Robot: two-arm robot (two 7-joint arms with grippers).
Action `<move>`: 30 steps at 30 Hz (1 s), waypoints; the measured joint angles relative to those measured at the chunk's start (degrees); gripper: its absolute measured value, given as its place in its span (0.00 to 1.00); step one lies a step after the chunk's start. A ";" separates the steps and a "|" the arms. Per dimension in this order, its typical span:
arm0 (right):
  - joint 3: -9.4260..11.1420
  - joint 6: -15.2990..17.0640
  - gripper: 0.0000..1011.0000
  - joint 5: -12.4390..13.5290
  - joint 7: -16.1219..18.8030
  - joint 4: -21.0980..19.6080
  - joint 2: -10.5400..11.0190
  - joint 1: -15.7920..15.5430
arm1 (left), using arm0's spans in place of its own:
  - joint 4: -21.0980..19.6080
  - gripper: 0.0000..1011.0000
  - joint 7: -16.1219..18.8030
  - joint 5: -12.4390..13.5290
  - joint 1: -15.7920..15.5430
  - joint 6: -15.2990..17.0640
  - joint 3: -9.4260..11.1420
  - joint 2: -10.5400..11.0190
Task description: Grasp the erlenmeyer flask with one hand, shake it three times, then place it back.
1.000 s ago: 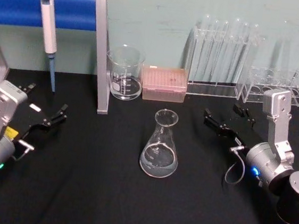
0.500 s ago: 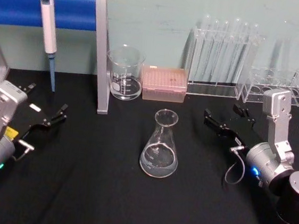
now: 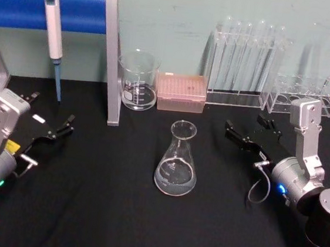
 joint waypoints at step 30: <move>0.00 0.00 0.99 0.00 0.00 0.00 0.00 0.00 | 0.00 0.99 0.00 0.00 0.00 0.00 0.00 0.00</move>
